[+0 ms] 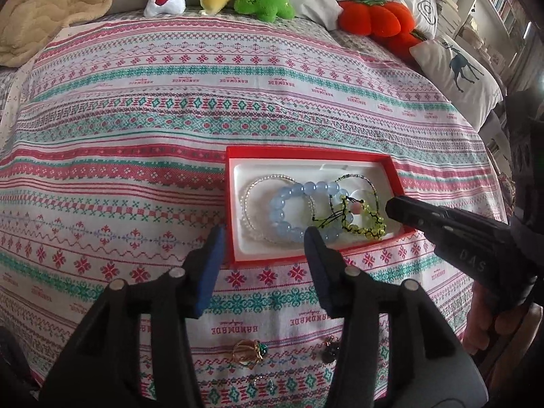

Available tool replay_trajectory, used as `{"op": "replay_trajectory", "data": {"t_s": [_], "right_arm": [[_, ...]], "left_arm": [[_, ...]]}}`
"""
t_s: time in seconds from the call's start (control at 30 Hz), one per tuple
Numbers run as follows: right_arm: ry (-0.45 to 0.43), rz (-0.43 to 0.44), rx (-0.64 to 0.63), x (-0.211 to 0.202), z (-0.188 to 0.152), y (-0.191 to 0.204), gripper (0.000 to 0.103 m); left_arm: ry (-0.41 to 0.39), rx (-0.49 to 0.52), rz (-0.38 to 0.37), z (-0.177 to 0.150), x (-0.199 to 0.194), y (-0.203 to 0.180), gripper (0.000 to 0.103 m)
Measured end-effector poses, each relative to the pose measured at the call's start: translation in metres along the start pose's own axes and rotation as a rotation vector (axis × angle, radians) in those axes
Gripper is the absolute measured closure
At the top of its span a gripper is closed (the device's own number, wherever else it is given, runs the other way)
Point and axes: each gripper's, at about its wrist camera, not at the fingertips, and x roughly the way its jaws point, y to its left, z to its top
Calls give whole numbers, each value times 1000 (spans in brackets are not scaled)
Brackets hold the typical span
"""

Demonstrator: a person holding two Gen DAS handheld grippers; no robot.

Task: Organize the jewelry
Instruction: 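Open both tools to release the bracelets and withdraw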

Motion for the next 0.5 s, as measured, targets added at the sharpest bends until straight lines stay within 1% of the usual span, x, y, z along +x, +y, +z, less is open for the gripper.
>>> {"op": "replay_trajectory", "data": {"t_s": [0.03,0.17,0.23,0.33,0.37,0.43,0.47,0.5], "right_arm": [[3,4,-3,-1,-1,0,89],[9,9,-17,-10,-5,0,88],[7,10,-22,-15,-8,-1,87],[9,4,-33,-23,-13,1,83],[13,3,-37,-24,-15,1,80],[25,-4,-48,-28,-21,2,72],[28,-9,-54,-30,-24,3,57],[28,-14,-57,-32,-28,3,39]], "left_arm": [[0,1,-2,-1,-1,-1,43],[6,6,4,-5,-3,-4,35],[14,6,10,-8,-4,-5,28],[30,0,21,-14,-6,-4,24],[36,0,25,-15,-6,-4,24],[56,6,38,-20,-6,-4,23],[64,8,43,-22,-7,-4,23],[73,12,45,-25,-7,-3,23]]}}
